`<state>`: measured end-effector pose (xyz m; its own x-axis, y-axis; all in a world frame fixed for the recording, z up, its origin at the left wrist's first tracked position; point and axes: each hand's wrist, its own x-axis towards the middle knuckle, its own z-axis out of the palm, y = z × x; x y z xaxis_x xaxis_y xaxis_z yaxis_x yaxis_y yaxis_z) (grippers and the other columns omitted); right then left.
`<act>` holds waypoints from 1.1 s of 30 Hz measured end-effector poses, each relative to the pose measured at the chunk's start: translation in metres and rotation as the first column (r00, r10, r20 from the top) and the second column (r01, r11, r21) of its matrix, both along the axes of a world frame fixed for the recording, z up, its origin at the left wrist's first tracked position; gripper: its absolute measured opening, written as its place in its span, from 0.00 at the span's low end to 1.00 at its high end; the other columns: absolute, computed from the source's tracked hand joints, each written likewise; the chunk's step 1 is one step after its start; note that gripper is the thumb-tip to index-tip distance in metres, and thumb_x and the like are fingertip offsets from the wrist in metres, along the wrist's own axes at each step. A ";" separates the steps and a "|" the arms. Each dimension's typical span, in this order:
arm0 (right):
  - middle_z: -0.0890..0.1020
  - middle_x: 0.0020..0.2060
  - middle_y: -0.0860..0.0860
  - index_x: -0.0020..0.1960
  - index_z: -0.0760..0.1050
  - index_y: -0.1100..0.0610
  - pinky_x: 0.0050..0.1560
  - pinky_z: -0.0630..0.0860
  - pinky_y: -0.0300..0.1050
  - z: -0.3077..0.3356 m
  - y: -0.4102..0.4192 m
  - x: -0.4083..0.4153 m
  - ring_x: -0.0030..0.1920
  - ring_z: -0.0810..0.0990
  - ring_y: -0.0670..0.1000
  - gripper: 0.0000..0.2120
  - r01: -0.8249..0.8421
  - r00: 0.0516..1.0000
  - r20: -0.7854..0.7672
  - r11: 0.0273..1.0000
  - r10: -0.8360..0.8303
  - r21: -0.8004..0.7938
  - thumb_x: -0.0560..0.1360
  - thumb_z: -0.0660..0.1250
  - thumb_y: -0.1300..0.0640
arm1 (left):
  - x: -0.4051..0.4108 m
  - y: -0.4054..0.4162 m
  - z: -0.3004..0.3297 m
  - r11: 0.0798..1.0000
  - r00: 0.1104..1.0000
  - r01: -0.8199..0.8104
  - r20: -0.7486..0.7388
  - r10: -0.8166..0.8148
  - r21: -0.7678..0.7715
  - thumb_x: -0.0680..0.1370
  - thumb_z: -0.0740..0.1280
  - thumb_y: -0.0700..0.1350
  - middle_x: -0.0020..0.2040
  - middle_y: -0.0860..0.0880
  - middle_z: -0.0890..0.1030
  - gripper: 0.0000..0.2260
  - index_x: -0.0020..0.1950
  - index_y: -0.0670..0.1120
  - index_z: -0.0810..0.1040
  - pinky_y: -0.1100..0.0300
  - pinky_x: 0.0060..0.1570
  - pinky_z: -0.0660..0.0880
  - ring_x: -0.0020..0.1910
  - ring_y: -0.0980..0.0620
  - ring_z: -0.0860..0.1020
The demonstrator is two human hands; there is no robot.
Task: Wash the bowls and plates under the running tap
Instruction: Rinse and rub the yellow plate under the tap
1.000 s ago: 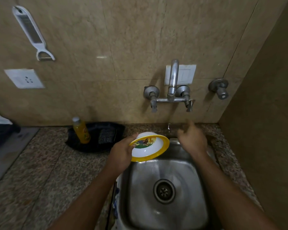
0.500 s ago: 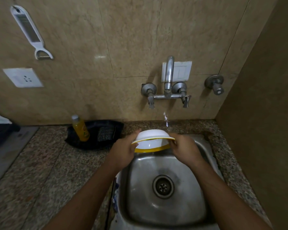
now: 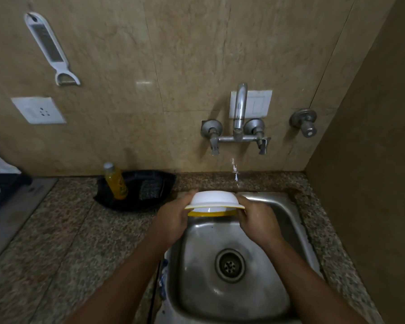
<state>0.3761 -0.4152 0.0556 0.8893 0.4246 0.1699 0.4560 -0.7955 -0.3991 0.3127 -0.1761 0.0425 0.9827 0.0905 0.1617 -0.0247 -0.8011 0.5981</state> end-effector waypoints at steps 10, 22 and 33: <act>0.84 0.45 0.50 0.67 0.72 0.44 0.42 0.79 0.49 0.001 0.004 -0.003 0.46 0.83 0.55 0.18 -0.008 1.000 -0.007 0.999 0.008 -0.035 0.78 0.61 0.53 | -0.006 -0.001 -0.001 0.999 0.999 -0.043 -0.007 0.043 0.030 0.80 0.63 0.47 0.64 0.48 0.79 0.21 0.73 0.58 0.68 0.65 0.56 0.68 0.61 0.49 0.78; 0.85 0.46 0.51 0.70 0.71 0.47 0.41 0.76 0.45 -0.007 0.009 -0.003 0.44 0.83 0.56 0.21 -0.024 1.000 -0.002 0.999 0.024 -0.038 0.77 0.64 0.57 | -0.015 -0.003 -0.003 0.993 0.993 -0.117 0.002 0.117 -0.019 0.81 0.61 0.46 0.66 0.46 0.78 0.20 0.73 0.53 0.70 0.67 0.59 0.66 0.63 0.52 0.76; 0.85 0.48 0.49 0.62 0.75 0.44 0.45 0.78 0.49 -0.003 0.049 0.001 0.50 0.82 0.56 0.14 -0.176 0.980 -0.095 0.984 0.176 0.015 0.77 0.62 0.52 | -0.041 0.032 0.004 0.967 0.969 -0.240 -0.079 0.234 -0.082 0.78 0.66 0.43 0.64 0.45 0.79 0.21 0.71 0.49 0.73 0.60 0.61 0.70 0.63 0.46 0.77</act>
<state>0.3770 -0.3658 0.0529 0.8131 0.5749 0.0912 0.5481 -0.7033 -0.4528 0.2721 -0.1438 0.0463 0.9398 0.3332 0.0760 0.2023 -0.7217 0.6619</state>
